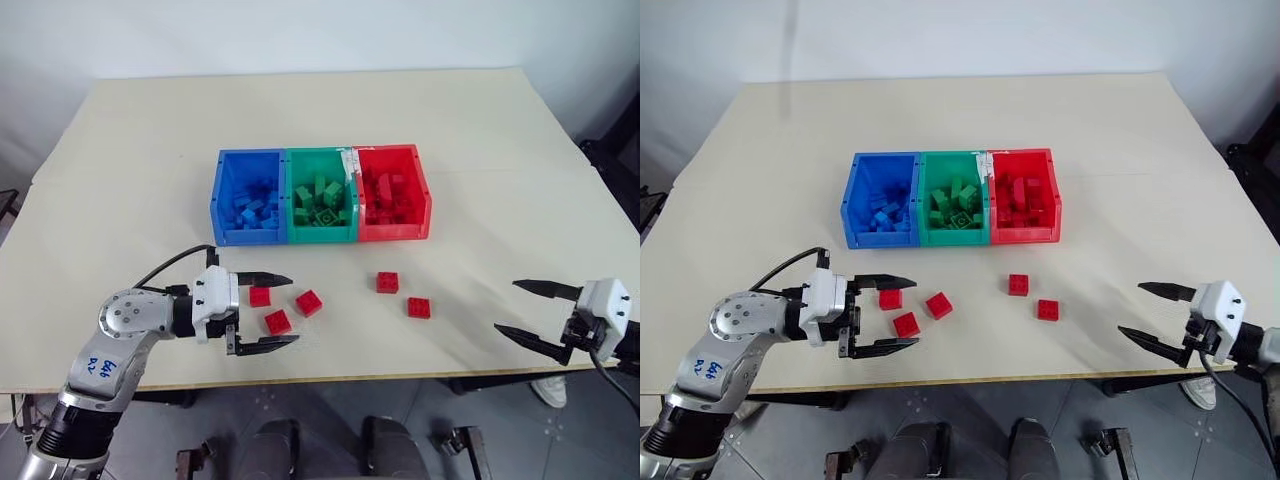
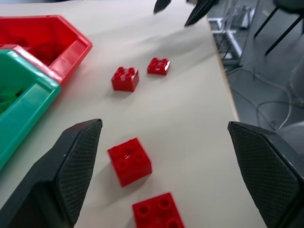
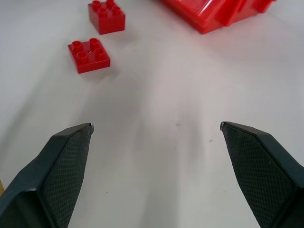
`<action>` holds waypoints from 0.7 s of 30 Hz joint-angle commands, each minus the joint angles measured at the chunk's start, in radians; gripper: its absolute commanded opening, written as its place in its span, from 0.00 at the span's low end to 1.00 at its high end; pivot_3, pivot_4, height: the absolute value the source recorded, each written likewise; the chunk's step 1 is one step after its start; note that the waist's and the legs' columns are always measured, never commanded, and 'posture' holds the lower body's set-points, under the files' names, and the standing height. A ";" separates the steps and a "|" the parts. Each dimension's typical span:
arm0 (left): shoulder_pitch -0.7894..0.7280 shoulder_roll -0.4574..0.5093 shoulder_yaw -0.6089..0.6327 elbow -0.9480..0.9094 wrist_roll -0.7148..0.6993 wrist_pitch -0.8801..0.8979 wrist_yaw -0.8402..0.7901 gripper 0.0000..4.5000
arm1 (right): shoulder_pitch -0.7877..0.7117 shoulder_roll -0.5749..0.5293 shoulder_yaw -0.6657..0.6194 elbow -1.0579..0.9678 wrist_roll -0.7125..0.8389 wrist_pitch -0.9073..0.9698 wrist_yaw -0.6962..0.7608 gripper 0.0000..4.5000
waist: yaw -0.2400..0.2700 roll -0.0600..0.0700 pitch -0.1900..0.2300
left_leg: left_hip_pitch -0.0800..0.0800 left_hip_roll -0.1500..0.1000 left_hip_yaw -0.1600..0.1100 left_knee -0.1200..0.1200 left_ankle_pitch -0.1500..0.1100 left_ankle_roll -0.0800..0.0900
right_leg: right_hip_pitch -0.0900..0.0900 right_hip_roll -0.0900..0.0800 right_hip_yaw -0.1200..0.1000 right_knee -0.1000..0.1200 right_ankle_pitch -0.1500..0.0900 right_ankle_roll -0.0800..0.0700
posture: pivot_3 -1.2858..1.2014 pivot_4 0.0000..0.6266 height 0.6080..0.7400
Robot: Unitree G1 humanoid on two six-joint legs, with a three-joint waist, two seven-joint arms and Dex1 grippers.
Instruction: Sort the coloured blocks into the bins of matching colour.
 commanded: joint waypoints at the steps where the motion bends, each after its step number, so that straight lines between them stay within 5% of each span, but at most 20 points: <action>1: 0.033 0.014 0.038 -0.015 -0.020 -0.003 -0.007 1.00 | -0.051 0.002 0.058 -0.036 -0.012 0.020 0.012 1.00 | 0.001 0.000 0.000 | 0.000 0.000 0.000 0.000 0.000 0.000 | 0.000 0.000 0.000 0.000 0.000 0.000 | 0.52 0.24 1.00; 14: 0.247 0.041 0.250 -0.018 -0.025 -0.043 0.033 1.00 | -0.258 0.112 0.349 0.034 -0.160 0.029 0.013 1.00 | 0.006 0.000 0.000 | -0.002 0.001 -0.003 0.002 -0.002 -0.002 | 0.000 0.002 0.000 -0.001 0.000 -0.001 | 0.52 0.24 1.00; 21: 0.301 0.030 0.270 -0.068 -0.034 -0.037 0.059 1.00 | -0.284 0.123 0.368 0.084 -0.184 -0.008 0.001 0.58 | 0.003 -0.001 -0.001 | 0.000 0.005 -0.003 0.005 -0.002 -0.004 | 0.001 0.006 0.000 0.000 0.001 -0.004 | 0.52 0.24 1.00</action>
